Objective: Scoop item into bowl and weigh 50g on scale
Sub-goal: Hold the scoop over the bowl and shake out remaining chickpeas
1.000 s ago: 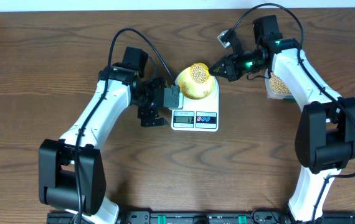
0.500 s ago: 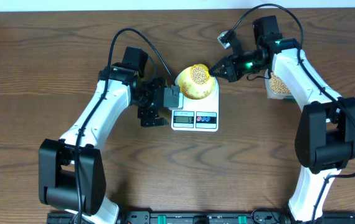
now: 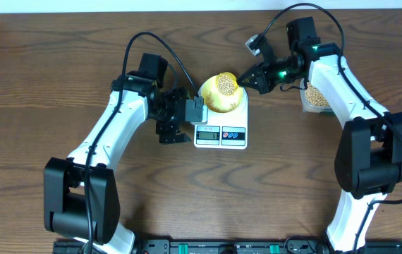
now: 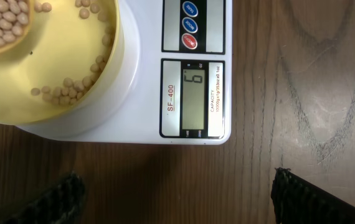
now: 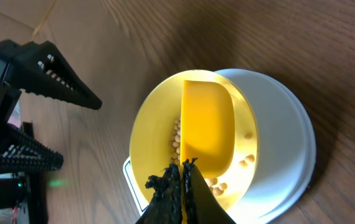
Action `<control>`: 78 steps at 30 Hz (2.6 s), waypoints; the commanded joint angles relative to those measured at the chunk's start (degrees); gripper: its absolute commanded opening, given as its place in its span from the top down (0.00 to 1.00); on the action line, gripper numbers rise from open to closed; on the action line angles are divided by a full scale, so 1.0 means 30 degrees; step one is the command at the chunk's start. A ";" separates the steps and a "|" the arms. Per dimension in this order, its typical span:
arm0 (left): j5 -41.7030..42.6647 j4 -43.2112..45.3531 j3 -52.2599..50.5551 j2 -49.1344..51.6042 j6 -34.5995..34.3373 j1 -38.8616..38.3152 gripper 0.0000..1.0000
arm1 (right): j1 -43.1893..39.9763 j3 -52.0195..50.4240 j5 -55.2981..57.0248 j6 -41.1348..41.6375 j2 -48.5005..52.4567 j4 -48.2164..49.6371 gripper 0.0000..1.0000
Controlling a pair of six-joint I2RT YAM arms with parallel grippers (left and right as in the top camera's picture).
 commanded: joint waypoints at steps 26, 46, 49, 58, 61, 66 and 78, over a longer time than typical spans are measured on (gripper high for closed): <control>0.0306 -0.0102 -0.0160 0.0095 0.0138 -0.0029 0.03 | 0.0925 -0.0066 0.1625 -0.1093 -0.0692 -0.0051 0.99; 0.0306 -0.0102 -0.0160 0.0095 0.0138 -0.0029 0.02 | 0.0925 0.0284 0.2018 -0.1093 -0.1013 -0.0066 0.99; 0.0306 -0.0102 -0.0160 0.0095 0.0138 -0.0029 0.02 | 0.0925 0.0284 0.2113 -0.1078 -0.1027 -0.0175 0.99; 0.0306 -0.0102 -0.0160 0.0095 0.0138 -0.0029 0.02 | 0.0925 0.0284 0.2120 -0.1297 -0.1027 -0.0102 0.99; 0.0306 -0.0095 -0.0160 0.0095 0.0138 -0.0029 0.02 | 0.0925 0.0284 0.2127 -0.1843 -0.1027 -0.0124 0.99; 0.0306 -0.0095 -0.0160 0.0095 0.0138 -0.0029 0.03 | 0.0925 0.0284 0.2127 -0.2419 -0.1027 -0.0131 0.99; 0.0306 -0.0102 -0.0160 0.0095 0.0138 -0.0029 0.02 | 0.0925 0.0590 0.2120 -0.3126 -0.1253 -0.0219 0.99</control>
